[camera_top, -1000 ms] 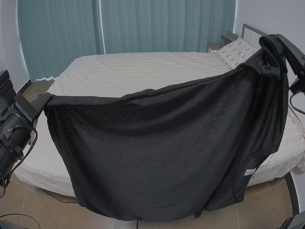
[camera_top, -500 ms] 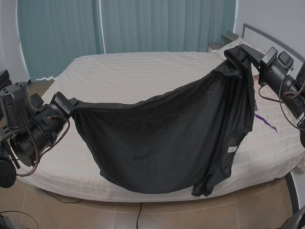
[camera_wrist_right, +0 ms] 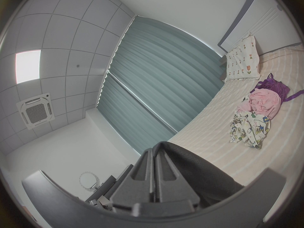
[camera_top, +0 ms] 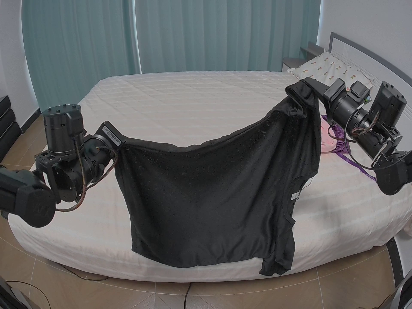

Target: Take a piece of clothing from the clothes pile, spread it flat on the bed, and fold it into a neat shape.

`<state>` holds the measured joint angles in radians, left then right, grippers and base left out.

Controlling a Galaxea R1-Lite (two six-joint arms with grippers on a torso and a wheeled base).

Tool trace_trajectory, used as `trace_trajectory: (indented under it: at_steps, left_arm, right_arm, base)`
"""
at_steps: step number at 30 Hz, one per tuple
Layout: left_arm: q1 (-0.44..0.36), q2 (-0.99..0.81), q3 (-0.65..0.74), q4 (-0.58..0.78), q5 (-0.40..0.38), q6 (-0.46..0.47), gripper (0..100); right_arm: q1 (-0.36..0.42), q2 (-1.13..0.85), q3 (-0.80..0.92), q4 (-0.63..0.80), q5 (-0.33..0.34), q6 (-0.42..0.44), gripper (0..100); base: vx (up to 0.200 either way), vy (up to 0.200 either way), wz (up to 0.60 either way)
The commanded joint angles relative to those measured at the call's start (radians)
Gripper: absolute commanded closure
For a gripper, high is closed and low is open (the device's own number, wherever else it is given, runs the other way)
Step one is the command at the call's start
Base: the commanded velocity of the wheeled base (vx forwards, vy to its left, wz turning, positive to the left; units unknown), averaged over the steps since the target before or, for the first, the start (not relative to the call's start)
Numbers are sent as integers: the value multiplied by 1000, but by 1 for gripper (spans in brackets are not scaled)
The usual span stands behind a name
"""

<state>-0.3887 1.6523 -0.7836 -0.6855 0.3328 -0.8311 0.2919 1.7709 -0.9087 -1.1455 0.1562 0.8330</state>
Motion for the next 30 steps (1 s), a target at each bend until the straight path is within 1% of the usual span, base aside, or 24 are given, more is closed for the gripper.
trace_trajectory:
  at_steps: [1,8,16,17,18,20,21,22,24,28,29,30]
  left_arm:
    - [7,87,-48,0,0,0,100]
    - [21,187,-115,3,0,1,100]
    - [48,336,-195,6,0,0,100]
    - [48,339,-197,8,0,0,100]
    - [50,389,-201,0,0,3,100]
    - [51,423,-213,0,0,4,100]
    - [59,460,-241,0,2,3,100]
    - [60,465,-244,0,2,3,100]
    - [71,534,-299,4,6,3,100]
    - [83,615,-371,4,8,3,100]
    - [85,633,-385,8,9,3,0]
    - [90,655,-404,8,9,3,0]
  right_arm:
    - [-16,65,-24,-2,0,0,100]
    - [-27,127,-62,0,0,-2,100]
    - [-28,246,-124,6,-3,-2,100]
    - [-28,249,-125,6,-4,-2,100]
    - [-23,289,-145,9,-20,-3,100]
    - [-22,323,-165,10,-37,-3,100]
    - [-22,360,-193,13,-55,-5,100]
    - [-22,361,-194,15,-56,-5,100]
    - [-22,418,-228,29,-79,-6,100]
    - [-22,498,-277,40,-109,-8,100]
    - [-22,516,-292,41,-121,-8,100]
    - [-22,536,-306,47,-136,-9,100]
  base:
    - [200,0,0]
    - [200,0,0]
    - [200,0,0]
    - [0,0,0]
    - [0,0,0]
    - [0,0,0]
    - [0,0,0]
    - [0,0,0]
    - [0,0,0]
    - [0,0,0]
    - [0,0,0]
    - [0,0,0]
